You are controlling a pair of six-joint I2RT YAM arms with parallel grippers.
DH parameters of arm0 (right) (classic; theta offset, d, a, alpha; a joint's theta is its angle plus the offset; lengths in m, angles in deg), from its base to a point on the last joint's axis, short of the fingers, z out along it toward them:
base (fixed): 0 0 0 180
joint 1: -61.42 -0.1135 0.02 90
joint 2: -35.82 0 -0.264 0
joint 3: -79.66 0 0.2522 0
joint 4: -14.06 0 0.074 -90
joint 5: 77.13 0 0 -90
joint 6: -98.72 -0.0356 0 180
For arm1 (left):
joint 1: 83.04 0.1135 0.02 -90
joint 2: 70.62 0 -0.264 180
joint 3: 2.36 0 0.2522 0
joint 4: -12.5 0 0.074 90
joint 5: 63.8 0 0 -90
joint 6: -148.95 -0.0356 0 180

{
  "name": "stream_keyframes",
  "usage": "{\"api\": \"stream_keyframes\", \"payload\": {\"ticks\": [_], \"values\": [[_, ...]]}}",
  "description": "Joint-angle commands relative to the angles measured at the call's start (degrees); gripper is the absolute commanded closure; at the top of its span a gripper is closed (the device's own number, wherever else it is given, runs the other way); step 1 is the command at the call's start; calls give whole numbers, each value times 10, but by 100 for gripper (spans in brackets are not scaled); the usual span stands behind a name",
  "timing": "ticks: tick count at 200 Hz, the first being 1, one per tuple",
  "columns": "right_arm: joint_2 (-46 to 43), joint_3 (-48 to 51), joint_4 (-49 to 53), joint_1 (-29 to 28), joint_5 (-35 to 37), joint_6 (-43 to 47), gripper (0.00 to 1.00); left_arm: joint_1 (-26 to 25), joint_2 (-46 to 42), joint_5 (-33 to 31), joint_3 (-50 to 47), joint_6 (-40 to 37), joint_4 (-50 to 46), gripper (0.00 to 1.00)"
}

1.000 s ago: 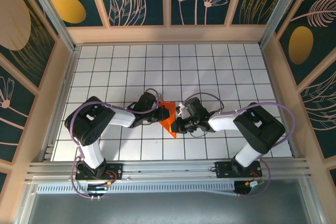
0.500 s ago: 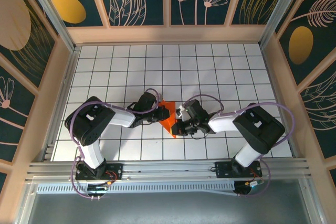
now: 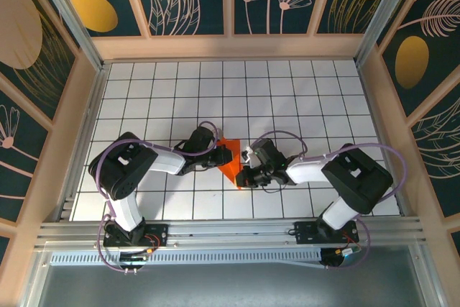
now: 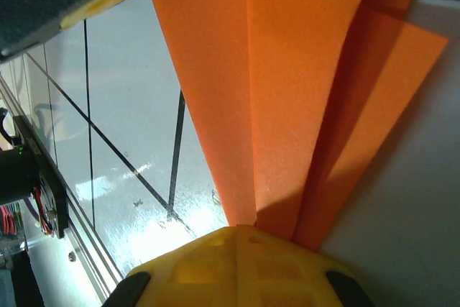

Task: Fold a paper plane with a square sheet of paper (fold left side to right side)
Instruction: Fourth fold the wing at the center of the table.

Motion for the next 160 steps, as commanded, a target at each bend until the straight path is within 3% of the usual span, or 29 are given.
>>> {"api": "stream_keyframes", "payload": {"ticks": [1, 70, 124, 160], "values": [[-15, 25, 54, -9, 3, 13, 100, 2, 27, -46, -6, 0, -56, 100], [-50, 55, 77, -17, -3, 13, 100, 2, 30, -47, -2, 0, -60, 100], [-139, 15, 99, 4, -15, 29, 100, 1, 22, -43, -2, 0, -60, 100], [-86, -29, 33, 11, -17, 15, 100, 2, 20, -42, -2, 1, -58, 100]]}}
